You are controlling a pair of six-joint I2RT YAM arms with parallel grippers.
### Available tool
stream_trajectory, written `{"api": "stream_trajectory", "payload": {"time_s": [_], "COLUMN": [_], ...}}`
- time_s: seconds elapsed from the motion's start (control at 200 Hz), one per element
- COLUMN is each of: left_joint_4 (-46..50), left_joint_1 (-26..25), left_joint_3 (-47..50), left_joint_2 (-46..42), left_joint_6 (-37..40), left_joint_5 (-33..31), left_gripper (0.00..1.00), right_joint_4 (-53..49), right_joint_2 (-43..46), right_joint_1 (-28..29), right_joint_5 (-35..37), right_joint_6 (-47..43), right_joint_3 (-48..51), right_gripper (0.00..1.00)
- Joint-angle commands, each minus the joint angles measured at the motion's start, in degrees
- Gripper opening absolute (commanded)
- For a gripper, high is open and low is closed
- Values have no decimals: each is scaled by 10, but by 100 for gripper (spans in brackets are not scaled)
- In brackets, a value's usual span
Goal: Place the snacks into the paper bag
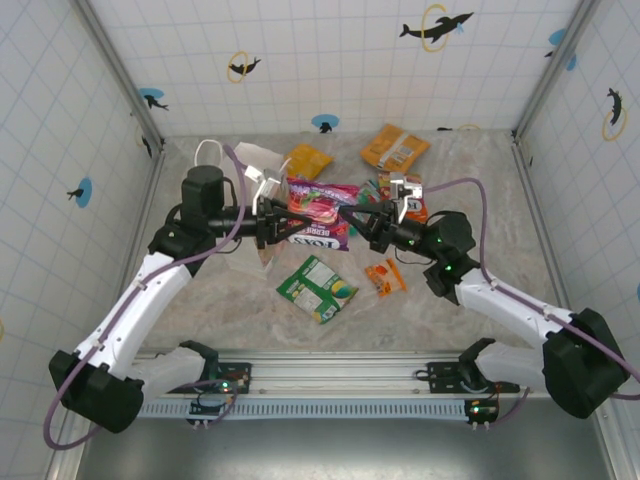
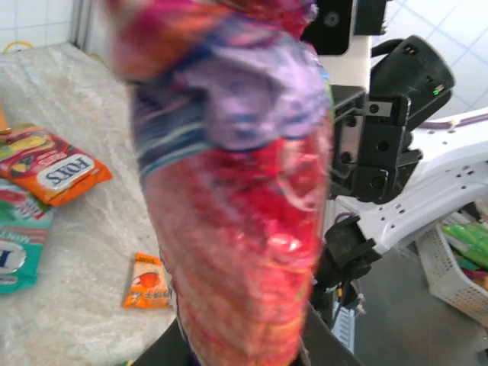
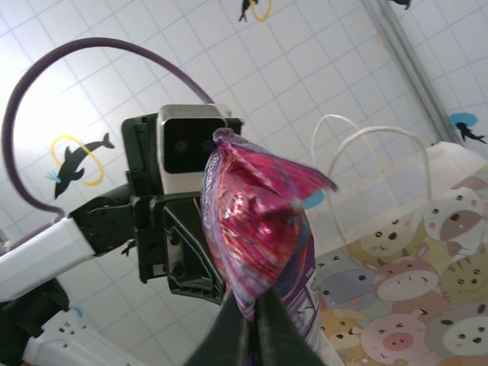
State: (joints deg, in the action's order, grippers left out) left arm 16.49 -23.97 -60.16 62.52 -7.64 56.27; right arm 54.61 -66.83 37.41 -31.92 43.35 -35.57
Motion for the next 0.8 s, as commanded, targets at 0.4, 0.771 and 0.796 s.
{"api": "stream_trajectory", "payload": {"time_s": [0.4,0.771,0.796], "left_joint_4": [10,-69,-65], "left_joint_1": [0,0,1], "left_joint_3": [-139,-196,-197], "left_joint_2": [-28,-7,-6], "left_joint_6": [11,32,35], "left_joint_5": [-324,-491,-507], "left_gripper": [1,2,2], "right_joint_4": [-119,-153,-156], "right_joint_2": [65,42,40], "right_joint_1": [6,26,26], "right_joint_5": [171,178,179], "right_joint_6": [-69,-89,-89], "right_joint_3": [18,6,5], "right_gripper": [53,53,53]}}
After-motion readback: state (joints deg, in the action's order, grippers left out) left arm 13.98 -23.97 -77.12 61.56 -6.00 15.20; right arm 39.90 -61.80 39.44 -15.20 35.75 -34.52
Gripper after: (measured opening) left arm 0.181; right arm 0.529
